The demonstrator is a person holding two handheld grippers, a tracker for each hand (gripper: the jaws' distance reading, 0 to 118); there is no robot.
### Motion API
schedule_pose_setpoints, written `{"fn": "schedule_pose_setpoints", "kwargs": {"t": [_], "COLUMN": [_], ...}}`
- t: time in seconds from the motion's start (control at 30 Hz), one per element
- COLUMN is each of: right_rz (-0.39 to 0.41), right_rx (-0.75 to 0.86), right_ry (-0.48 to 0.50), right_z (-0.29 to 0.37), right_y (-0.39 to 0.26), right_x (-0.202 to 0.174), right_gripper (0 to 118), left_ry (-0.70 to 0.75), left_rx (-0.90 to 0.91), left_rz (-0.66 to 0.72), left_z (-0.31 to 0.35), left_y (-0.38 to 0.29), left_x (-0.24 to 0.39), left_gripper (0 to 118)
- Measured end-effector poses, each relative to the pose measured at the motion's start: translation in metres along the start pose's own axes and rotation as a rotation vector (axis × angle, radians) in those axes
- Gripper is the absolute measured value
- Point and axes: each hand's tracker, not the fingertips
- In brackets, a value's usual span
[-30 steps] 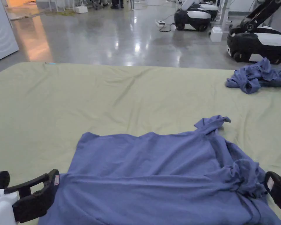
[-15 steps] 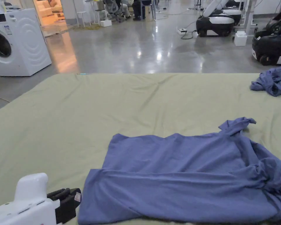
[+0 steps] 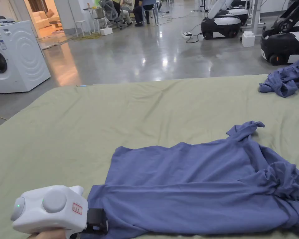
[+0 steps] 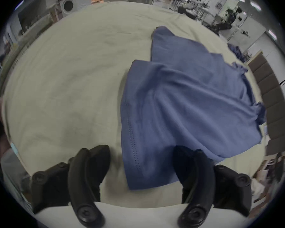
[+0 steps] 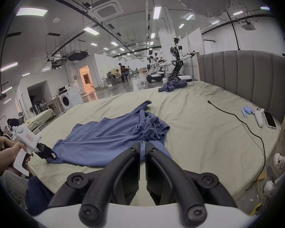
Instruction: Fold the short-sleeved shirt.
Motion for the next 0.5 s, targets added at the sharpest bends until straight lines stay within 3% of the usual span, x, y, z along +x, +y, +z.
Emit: {"fn": "schedule_pose_setpoints", "kwargs": {"t": [0.03, 0.13, 0.17, 0.27, 0.3, 0.33, 0.37, 0.4, 0.47, 0.5], "right_rz": [0.000, -0.005, -0.004, -0.010, -0.006, 0.000, 0.008, 0.029, 0.051, 0.072], "right_rx": [-0.005, -0.023, -0.029, -0.041, -0.042, -0.046, -0.063, -0.122, -0.258, -0.244], "right_ry": [-0.005, -0.013, -0.015, -0.007, -0.003, -0.002, 0.003, 0.002, 0.015, 0.028], "right_z": [-0.001, -0.006, -0.009, -0.015, -0.018, -0.022, -0.029, -0.040, -0.072, -0.086], "right_y": [-0.001, -0.004, -0.005, -0.004, -0.002, -0.001, 0.004, 0.009, 0.014, 0.018], "right_x": [0.003, 0.008, 0.008, 0.007, 0.007, 0.010, 0.012, 0.016, 0.025, 0.028], "right_gripper": [8, 8, 8, 9, 15, 37, 94, 118, 118, 118], "left_ry": [-0.001, -0.016, -0.032, -0.090, -0.141, -0.157, -0.154, -0.132, -0.126, -0.136], "left_rx": [0.023, 0.043, 0.048, 0.063, 0.094, 0.089, 0.115, 0.140, 0.140, 0.145], "left_rz": [-0.047, -0.102, -0.104, -0.146, -0.100, -0.111, -0.130, -0.157, -0.168, -0.169], "left_z": [0.003, 0.012, 0.012, 0.015, 0.020, 0.023, 0.029, 0.032, 0.033, 0.036], "left_y": [-0.002, -0.007, -0.008, -0.010, -0.011, -0.013, -0.016, -0.018, -0.020, -0.022], "left_x": [0.006, 0.020, 0.024, 0.026, 0.026, 0.029, 0.031, 0.035, 0.037, 0.036], "left_gripper": [77, 14, 7, 5, 5, 5, 5, 5, 5, 5]}}
